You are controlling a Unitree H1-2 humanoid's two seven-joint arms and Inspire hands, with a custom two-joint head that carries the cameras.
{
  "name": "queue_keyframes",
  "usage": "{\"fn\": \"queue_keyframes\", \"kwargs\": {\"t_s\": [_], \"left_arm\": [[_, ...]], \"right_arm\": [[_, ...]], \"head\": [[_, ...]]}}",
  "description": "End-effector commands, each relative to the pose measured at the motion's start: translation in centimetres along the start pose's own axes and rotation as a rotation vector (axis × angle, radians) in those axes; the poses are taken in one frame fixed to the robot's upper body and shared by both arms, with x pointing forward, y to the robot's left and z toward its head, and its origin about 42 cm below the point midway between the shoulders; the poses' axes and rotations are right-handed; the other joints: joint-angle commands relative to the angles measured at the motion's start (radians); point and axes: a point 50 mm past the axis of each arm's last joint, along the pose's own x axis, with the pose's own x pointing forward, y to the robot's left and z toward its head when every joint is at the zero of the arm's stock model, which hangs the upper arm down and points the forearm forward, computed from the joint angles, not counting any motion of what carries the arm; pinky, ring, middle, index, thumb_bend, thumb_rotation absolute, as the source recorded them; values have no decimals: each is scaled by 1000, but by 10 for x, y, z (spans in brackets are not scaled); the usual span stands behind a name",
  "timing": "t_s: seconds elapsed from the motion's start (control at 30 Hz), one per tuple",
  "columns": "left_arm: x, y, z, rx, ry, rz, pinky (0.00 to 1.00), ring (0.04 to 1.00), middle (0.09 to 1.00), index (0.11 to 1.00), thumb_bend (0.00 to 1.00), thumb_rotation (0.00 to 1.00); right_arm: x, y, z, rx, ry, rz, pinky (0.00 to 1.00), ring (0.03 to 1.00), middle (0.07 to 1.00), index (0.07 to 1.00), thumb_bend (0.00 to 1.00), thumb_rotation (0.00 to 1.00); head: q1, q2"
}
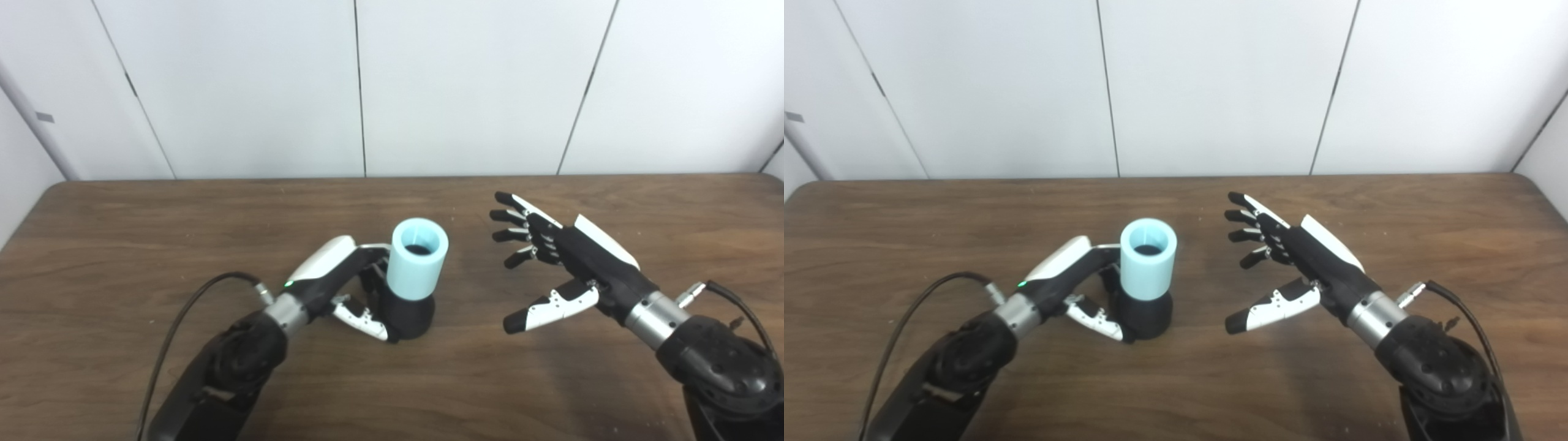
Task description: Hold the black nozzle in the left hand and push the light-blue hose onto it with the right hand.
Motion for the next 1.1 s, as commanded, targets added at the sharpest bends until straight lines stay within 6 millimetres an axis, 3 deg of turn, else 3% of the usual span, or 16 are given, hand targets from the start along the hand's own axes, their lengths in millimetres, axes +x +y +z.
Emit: {"fn": "queue_keyframes", "kwargs": {"t_s": [0.0, 0.1, 0.5, 0.6, 0.67, 0.7, 0.77, 0.8, 0.83, 0.93, 1.03, 1.07], "left_arm": [[-2, 22, 7, 9, -24, 58, 688, 799, 820, 817, 937, 182], [-7, 25, 5, 31, -16, 83, 798, 868, 874, 873, 953, 138], [-14, 26, -1, 89, 49, 49, 901, 907, 892, 872, 947, 97], [-19, 35, 0, 49, 40, 96, 853, 878, 885, 871, 921, 109], [-24, 38, 1, -31, 13, 193, 773, 808, 836, 831, 797, 131], [-26, 38, 2, -71, 0, 241, 677, 752, 779, 788, 713, 116], [-28, 35, 10, -259, -52, 427, 565, 672, 703, 736, 642, 77], [-29, 34, 15, -358, -74, 513, 488, 620, 656, 715, 544, 89], [-30, 34, 19, -431, -88, 572, 430, 571, 607, 674, 550, 42], [-35, 36, 26, -590, -106, 633, 380, 533, 573, 643, 545, 11], [-43, 40, 29, -701, -106, 613, 401, 553, 594, 639, 568, 61], [-44, 40, 28, -712, -104, 606, 425, 566, 602, 639, 581, 84]], "right_arm": [[1, -6, 12, -28, -61, -16, 689, 869, 944, 997, 975, 271], [0, -10, 12, -38, -65, -25, 697, 873, 950, 1000, 990, 282], [-3, -16, 14, -60, -73, -88, 684, 868, 945, 979, 998, 279], [-3, -17, 13, -58, -72, -102, 676, 859, 939, 974, 967, 260], [-3, -15, 11, -57, -72, -121, 659, 843, 922, 956, 879, 211], [-3, -14, 10, -56, -72, -129, 636, 820, 896, 927, 809, 164], [0, -9, 6, -33, -69, -191, 602, 781, 854, 876, 743, 113], [2, -4, 4, -9, -67, -237, 565, 741, 816, 835, 666, 110], [3, -1, 3, 11, -65, -274, 526, 693, 767, 781, 671, 95], [7, 10, -1, 84, -73, -374, 477, 637, 714, 721, 670, 100], [10, 20, -6, 170, -72, -447, 435, 599, 686, 694, 681, 169], [11, 21, -7, 187, -69, -453, 433, 597, 685, 698, 702, 235]], "head": [[-1, 1], [-3, 1], [-6, 1], [-3, -2], [-1, -6], [3, -7], [8, -7], [8, -7], [11, -8], [11, -8], [22, -11], [22, -11]]}}
